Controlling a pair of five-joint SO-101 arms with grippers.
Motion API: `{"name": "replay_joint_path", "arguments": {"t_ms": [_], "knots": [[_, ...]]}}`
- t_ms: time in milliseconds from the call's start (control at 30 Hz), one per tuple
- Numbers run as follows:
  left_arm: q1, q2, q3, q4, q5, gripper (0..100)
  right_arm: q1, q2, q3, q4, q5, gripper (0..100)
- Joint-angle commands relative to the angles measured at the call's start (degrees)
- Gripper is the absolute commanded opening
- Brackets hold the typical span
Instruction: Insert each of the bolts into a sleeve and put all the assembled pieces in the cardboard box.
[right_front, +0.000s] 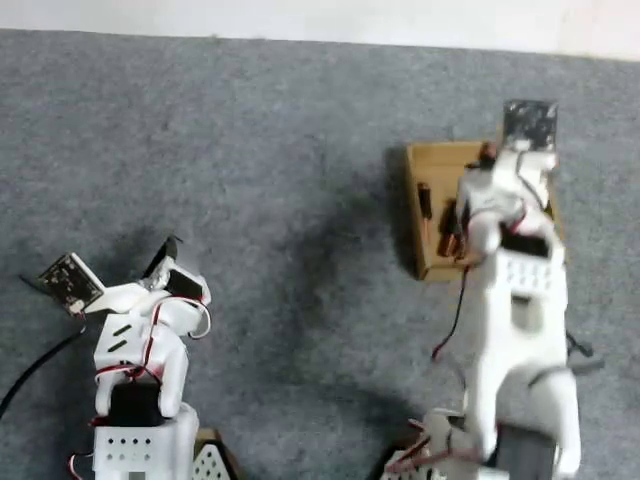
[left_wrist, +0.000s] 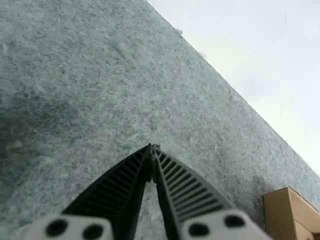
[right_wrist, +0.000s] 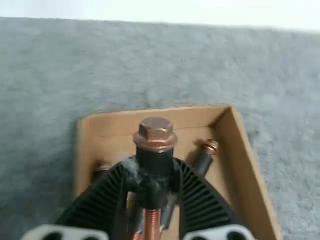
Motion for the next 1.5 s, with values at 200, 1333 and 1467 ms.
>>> {"name": "replay_joint_path", "arguments": {"t_ms": [200, 1333, 1467], "knots": [[-0.84, -0.31, 1.19, 0.18, -0.62, 1, 1.80, 16.84, -15.34, 7.87, -0.97, 0.9], [-0.84, -0.13, 1.19, 0.18, -0.62, 1, -12.18, -10.77, -2.77, 23.96, -1.14, 18.4], [-0.84, -0.13, 1.19, 0.26, -0.62, 1, -17.45, -22.64, 7.52, 23.87, -1.14, 18.4]]}}
